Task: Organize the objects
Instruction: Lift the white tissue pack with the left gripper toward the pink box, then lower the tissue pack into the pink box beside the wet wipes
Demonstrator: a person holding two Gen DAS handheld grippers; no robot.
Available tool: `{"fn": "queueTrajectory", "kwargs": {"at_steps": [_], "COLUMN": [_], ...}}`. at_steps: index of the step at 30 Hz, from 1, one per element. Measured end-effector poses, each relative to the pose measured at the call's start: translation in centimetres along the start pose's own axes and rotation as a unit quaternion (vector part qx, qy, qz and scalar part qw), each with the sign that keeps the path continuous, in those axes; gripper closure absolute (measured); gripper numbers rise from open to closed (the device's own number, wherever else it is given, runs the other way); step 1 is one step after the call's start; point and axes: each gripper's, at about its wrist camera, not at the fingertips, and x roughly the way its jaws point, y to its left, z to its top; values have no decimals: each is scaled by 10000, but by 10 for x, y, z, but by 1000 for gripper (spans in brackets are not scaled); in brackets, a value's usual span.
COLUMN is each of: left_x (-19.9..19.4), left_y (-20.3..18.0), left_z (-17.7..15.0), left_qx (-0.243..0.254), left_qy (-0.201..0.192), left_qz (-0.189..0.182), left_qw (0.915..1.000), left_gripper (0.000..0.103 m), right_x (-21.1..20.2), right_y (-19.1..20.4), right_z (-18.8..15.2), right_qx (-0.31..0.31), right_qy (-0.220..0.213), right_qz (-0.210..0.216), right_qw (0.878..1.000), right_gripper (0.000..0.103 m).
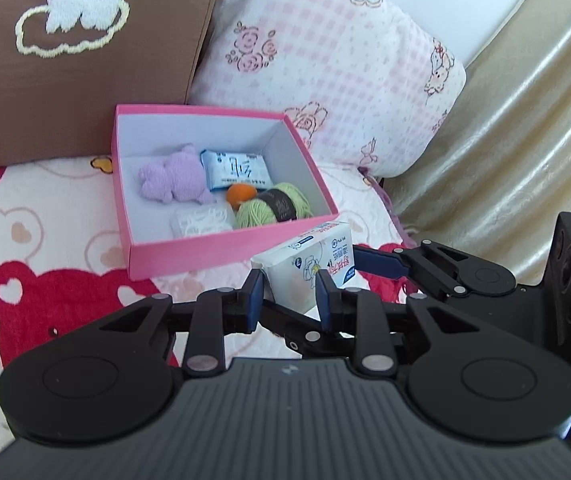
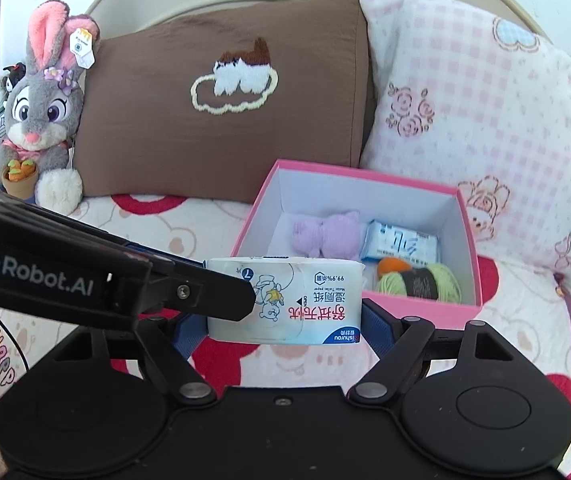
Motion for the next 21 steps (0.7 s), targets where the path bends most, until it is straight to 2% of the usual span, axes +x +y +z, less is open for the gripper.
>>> {"fn": "queueTrajectory", "kwargs": {"at_steps": [5, 9, 15, 21], "left_x": [1, 11, 36, 72], "left_y": [-2, -2, 0, 15], "left_z": [22, 38, 61, 82], "left_qx": [48, 73, 79, -124], "left_qy": [-126, -181, -178, -53], "left_qz": [19, 107, 254, 391], "left_qw": [9999, 9998, 9995, 9991], "left_gripper": [78, 78, 78, 78], "right_x": [0, 9, 35, 73], "right_y": [-6, -22, -52, -78], "right_z": [17, 32, 53, 71], "right_qx": [-204, -172, 83, 302], "right_qy": [-248, -284, -161, 245], "right_qz": [-78, 86, 412, 643], "right_qw": [9995, 9994, 9990, 9972], "right_gripper": [20, 20, 20, 20]}}
